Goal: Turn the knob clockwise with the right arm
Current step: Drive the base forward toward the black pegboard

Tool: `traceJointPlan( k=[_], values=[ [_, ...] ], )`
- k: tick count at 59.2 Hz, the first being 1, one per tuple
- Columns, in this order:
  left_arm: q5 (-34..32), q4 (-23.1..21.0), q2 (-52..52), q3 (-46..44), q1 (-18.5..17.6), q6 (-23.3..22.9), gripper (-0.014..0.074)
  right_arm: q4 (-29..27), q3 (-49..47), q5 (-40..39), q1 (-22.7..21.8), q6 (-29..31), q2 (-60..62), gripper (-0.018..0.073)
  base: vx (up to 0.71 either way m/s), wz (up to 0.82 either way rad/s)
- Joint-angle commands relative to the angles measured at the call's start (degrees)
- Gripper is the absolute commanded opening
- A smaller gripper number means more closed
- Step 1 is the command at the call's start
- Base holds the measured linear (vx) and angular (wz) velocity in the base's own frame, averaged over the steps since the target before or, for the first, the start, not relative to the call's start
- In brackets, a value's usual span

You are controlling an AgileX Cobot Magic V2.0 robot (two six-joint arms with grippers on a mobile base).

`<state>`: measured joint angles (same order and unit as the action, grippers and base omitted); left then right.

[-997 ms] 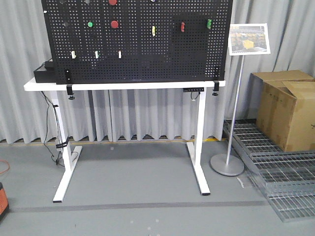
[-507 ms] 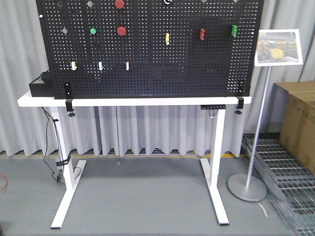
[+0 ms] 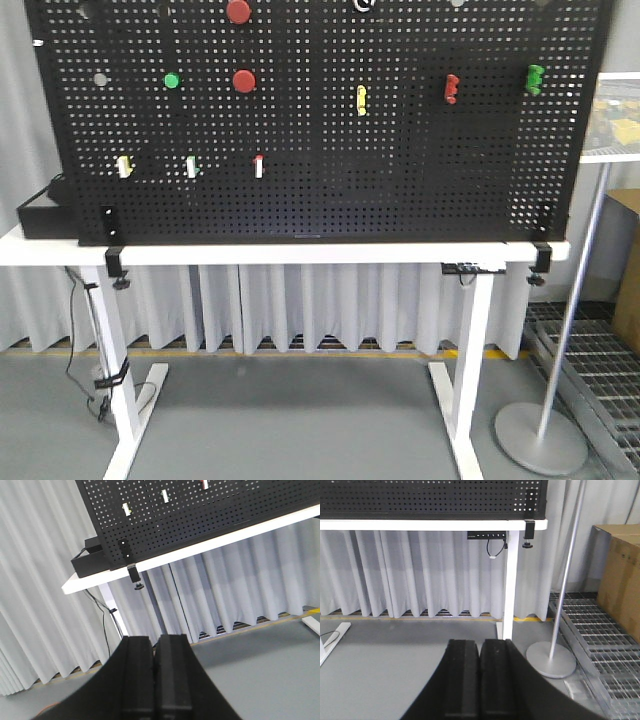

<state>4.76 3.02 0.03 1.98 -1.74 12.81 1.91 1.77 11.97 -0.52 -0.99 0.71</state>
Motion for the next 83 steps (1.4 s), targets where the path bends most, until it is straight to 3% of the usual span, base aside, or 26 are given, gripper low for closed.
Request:
traceJointPlan(
  k=[1,83],
  values=[
    [-4.8,-0.3,0.8,0.9,-0.1,-0.2,-0.0006,0.2,0.5,-4.5,-0.3,0.2,0.5,-0.001,0.41,0.0],
    [-4.8,-0.3,0.8,0.9,-0.1,-0.2,-0.0006,0.2,0.5,-4.5,-0.3,0.2,0.5,-0.001,0.38,0.0]
  ],
)
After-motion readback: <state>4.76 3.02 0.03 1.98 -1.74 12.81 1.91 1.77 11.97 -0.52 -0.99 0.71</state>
